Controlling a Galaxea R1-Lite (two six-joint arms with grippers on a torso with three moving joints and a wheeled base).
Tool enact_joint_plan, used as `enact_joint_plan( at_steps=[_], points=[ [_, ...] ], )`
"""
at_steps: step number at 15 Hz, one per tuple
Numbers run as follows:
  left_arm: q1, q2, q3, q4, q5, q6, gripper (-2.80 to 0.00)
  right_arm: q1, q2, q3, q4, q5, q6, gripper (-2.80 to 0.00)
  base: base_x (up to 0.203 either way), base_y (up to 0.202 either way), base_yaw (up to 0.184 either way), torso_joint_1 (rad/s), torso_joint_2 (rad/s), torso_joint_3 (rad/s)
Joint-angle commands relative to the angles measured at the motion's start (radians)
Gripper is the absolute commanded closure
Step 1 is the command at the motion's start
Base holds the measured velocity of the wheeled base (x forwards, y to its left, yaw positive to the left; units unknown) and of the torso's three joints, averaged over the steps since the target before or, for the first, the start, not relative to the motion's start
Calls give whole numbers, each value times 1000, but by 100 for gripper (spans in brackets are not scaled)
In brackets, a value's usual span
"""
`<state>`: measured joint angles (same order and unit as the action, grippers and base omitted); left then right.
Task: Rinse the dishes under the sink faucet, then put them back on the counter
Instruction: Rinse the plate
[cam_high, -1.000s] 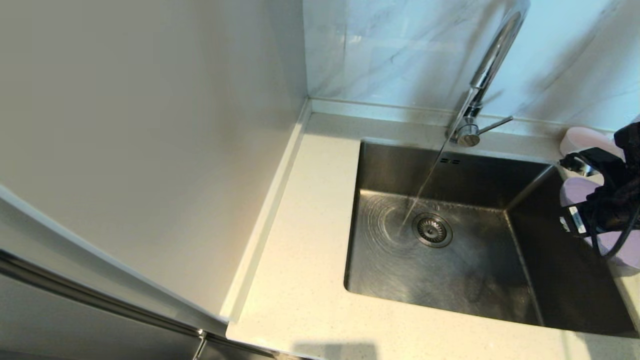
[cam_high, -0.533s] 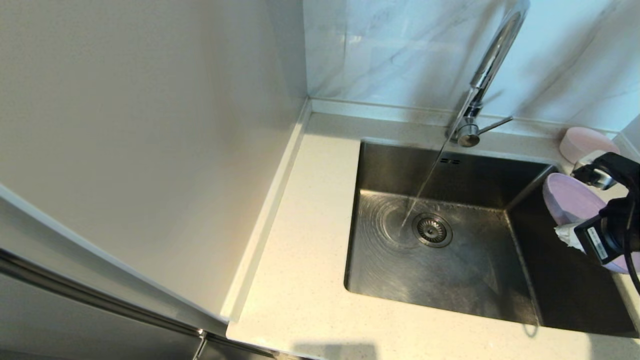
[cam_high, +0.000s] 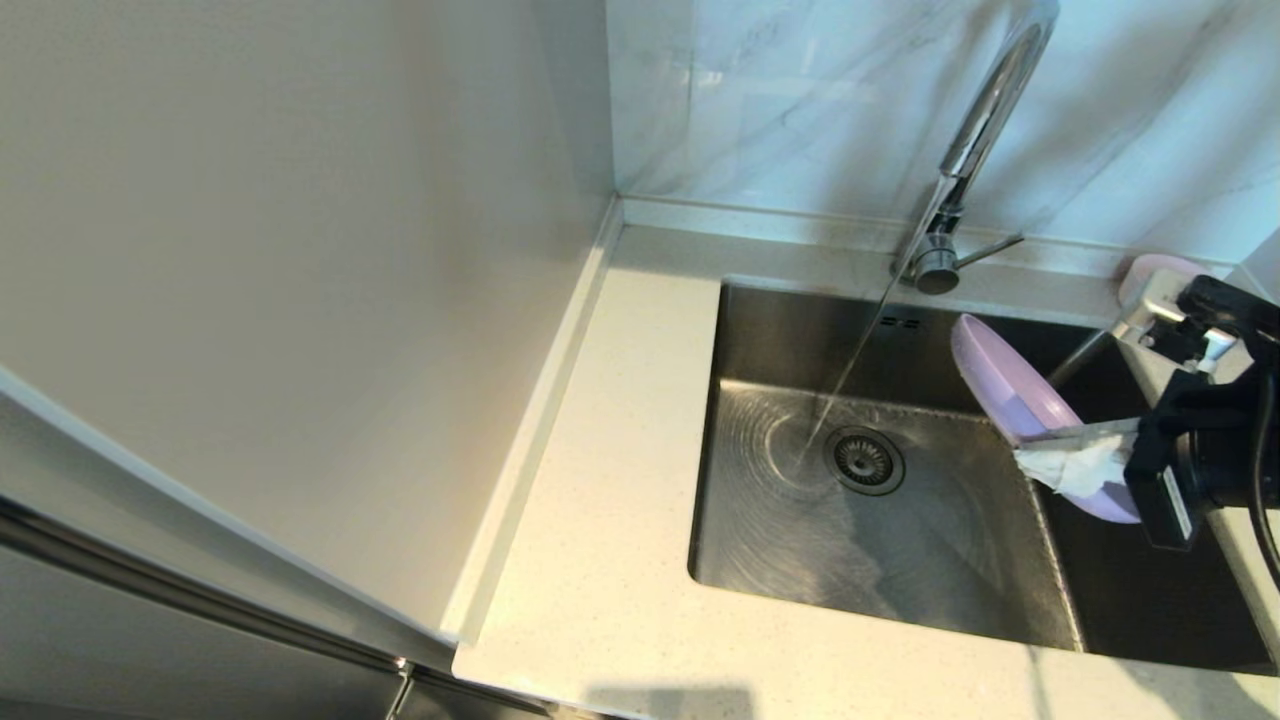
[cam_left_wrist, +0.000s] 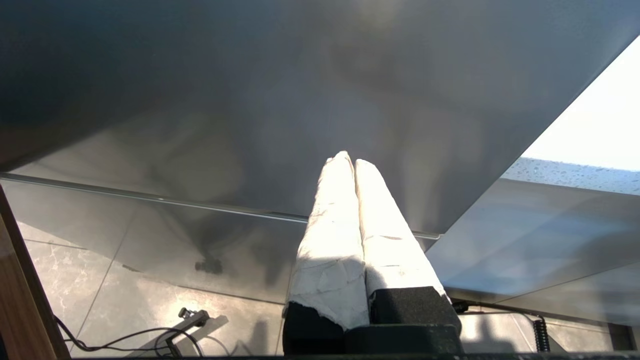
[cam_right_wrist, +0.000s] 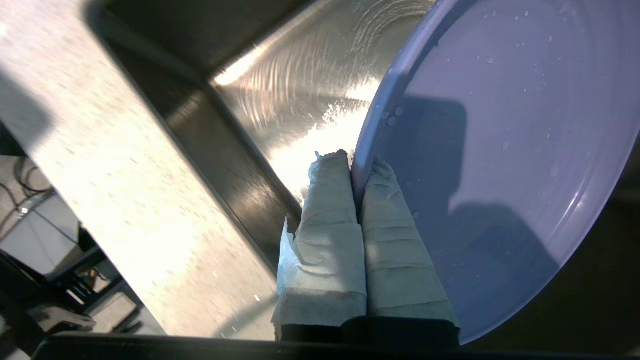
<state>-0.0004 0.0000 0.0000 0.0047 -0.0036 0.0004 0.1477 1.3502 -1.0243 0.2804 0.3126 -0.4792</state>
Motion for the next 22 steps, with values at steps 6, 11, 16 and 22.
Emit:
enact_joint_plan(
  at_steps=[6,11,16,22],
  points=[
    [0,0,0,0,1,0,0,262,83,-98,-6,-157,155,0,0,0,0,0,0,0],
    [0,0,0,0,0,0,0,302,169,-221,-9,-283,278,0,0,0,0,0,0,0],
    [0,0,0,0,1,0,0,303,219,-253,-55,-342,321,0,0,0,0,0,0,0],
    [0,0,0,0,1,0,0,302,267,-316,-54,-402,324,0,0,0,0,0,0,0]
  ],
)
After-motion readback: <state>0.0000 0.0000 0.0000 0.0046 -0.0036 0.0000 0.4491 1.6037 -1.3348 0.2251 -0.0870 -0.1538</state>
